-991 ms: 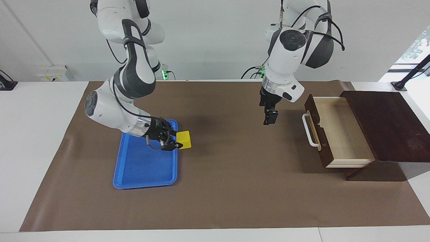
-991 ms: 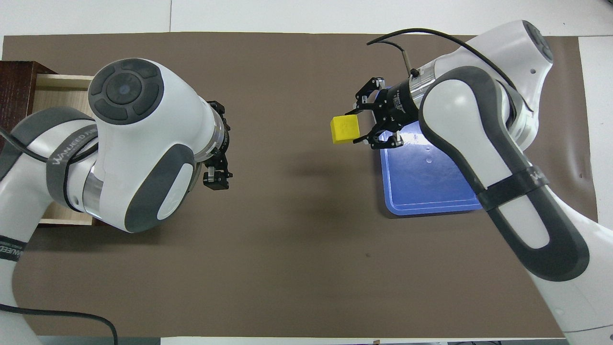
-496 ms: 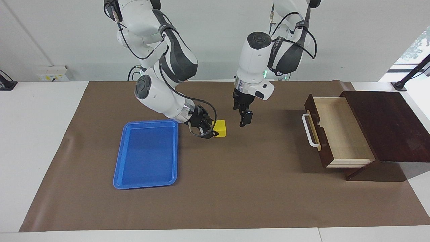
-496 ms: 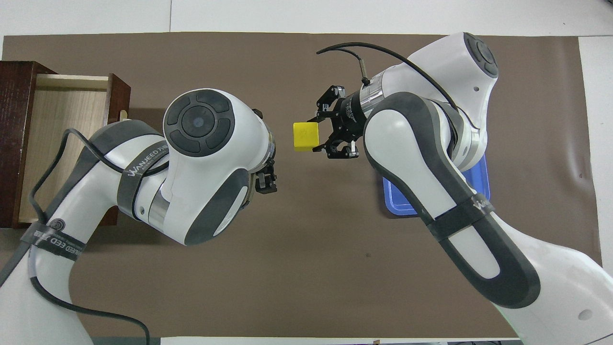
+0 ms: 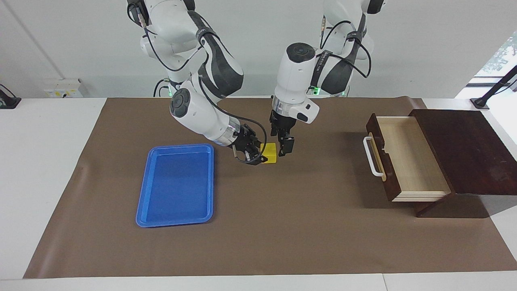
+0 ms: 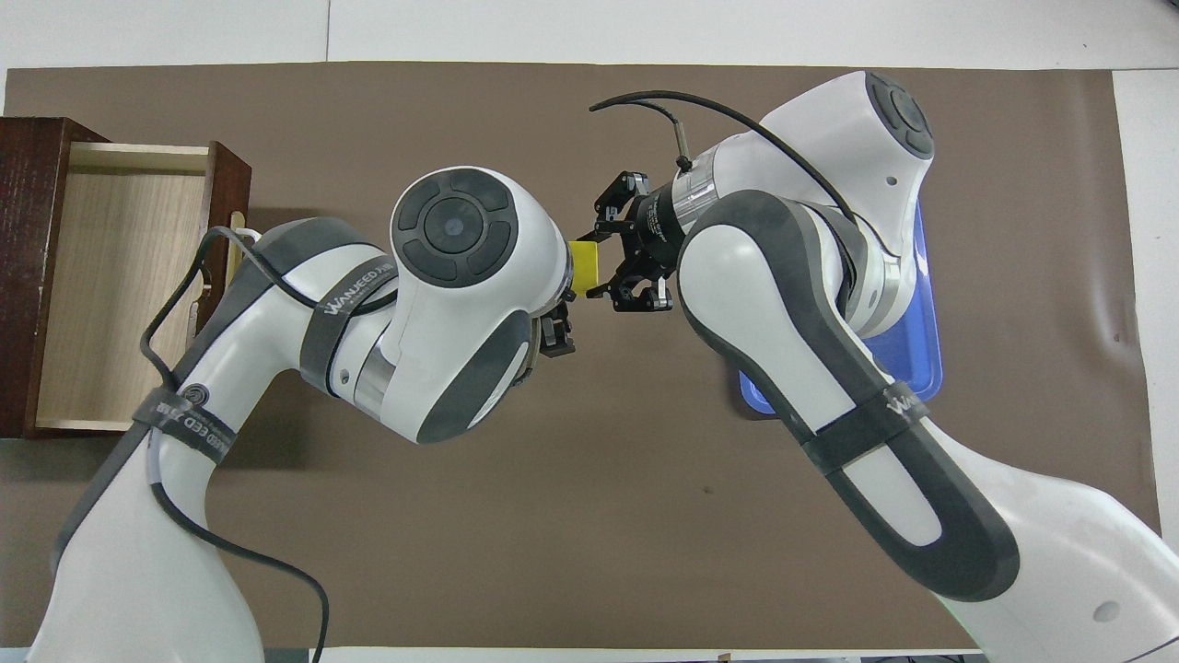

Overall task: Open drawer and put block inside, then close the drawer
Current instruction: 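Grasp the cube with the left gripper from the right gripper, then carry the cube into the drawer with the left gripper while the right gripper withdraws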

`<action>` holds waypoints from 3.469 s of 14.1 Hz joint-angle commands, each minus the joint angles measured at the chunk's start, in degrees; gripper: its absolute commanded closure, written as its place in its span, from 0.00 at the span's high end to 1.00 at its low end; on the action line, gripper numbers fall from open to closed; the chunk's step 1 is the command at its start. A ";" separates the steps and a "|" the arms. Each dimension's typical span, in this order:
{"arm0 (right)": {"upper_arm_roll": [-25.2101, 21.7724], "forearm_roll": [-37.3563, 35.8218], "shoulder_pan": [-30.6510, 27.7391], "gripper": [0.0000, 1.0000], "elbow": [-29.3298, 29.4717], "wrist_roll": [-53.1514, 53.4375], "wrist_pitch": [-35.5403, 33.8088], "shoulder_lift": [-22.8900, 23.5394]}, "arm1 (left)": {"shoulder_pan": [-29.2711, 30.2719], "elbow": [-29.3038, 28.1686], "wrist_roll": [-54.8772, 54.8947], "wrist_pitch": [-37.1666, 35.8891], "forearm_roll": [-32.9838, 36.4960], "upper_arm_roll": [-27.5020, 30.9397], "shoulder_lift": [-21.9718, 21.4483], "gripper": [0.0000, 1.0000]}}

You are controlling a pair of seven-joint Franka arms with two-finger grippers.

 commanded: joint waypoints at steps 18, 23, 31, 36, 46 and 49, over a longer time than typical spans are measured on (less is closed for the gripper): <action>-0.15 1.92 -0.50 0.00 -0.16 0.80 0.87 -0.31 | -2.36 6.66 -0.07 -3.83 1.00 0.91 4.69 0.00; -0.15 1.92 -0.50 0.00 -0.16 0.80 0.78 -0.31 | -2.27 6.66 -0.07 -4.09 1.00 0.91 4.69 0.00; -0.50 1.83 -0.94 1.00 0.11 1.50 0.52 -0.31 | -1.39 6.75 4.57 -6.98 0.82 1.43 3.12 0.00; -0.67 1.48 -3.65 1.00 0.19 1.42 -1.15 -1.18 | 11.15 6.84 24.15 -16.55 -0.84 1.35 0.04 0.00; -0.85 -4.83 -15.26 1.00 0.46 -10.69 -17.22 -5.84 | 37.26 1.84 56.16 -16.49 -3.31 1.88 -7.60 0.00; -0.94 -8.62 -17.54 1.00 1.33 -17.20 -22.66 -6.81 | 39.83 -6.92 59.34 -10.89 -3.22 1.88 -10.24 0.00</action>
